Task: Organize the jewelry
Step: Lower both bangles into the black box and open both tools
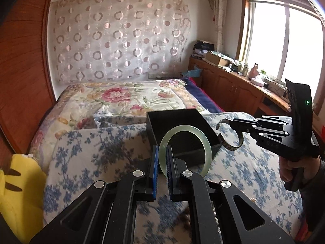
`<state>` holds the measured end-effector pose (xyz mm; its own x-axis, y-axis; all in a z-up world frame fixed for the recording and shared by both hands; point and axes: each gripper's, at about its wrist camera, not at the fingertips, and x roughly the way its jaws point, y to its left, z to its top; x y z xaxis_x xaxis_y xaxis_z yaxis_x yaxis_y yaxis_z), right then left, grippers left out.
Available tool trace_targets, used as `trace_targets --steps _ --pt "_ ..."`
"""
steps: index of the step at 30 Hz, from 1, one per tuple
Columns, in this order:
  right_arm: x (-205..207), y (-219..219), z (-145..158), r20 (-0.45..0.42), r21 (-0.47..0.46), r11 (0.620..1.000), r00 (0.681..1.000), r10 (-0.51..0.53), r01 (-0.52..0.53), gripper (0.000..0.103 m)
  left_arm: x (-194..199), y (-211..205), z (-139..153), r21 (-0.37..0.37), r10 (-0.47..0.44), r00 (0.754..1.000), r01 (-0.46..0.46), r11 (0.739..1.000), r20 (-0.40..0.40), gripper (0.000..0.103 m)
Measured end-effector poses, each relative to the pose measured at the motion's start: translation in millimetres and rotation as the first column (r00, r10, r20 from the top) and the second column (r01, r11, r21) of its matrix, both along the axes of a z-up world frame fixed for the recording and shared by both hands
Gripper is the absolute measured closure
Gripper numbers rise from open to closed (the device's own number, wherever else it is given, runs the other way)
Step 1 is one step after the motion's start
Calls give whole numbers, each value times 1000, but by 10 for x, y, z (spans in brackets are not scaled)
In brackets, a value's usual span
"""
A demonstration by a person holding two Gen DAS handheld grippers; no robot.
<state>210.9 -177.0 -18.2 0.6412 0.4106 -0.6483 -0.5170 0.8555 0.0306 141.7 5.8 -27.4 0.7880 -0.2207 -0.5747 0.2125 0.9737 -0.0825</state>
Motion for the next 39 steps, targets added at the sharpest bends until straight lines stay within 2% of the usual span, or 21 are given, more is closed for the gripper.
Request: trace_targets --steps 11,15,26,35,38,39 --pt "297 334 -177 -40 -10 998 997 69 -70 96 341 -18 55 8 2 1000 -2 1000 -3 96" --pt "321 268 -149 -42 23 997 996 78 -77 87 477 -69 37 10 -9 1000 9 1000 -15 96" --pt "256 25 -39 -8 17 999 999 42 -42 87 816 -183 -36 8 -38 998 38 999 -53 96" --pt "219 -102 -60 -14 7 1000 1000 13 -13 87 1001 -301 -165 23 -60 993 62 998 -103 96" --pt "191 -159 -57 -15 10 1000 1000 3 -3 87 1029 -321 -201 29 -64 991 68 997 -121 95" --pt "177 -175 -55 -14 11 1000 1000 0 0 87 1028 -326 -197 36 -60 991 65 997 -121 92"
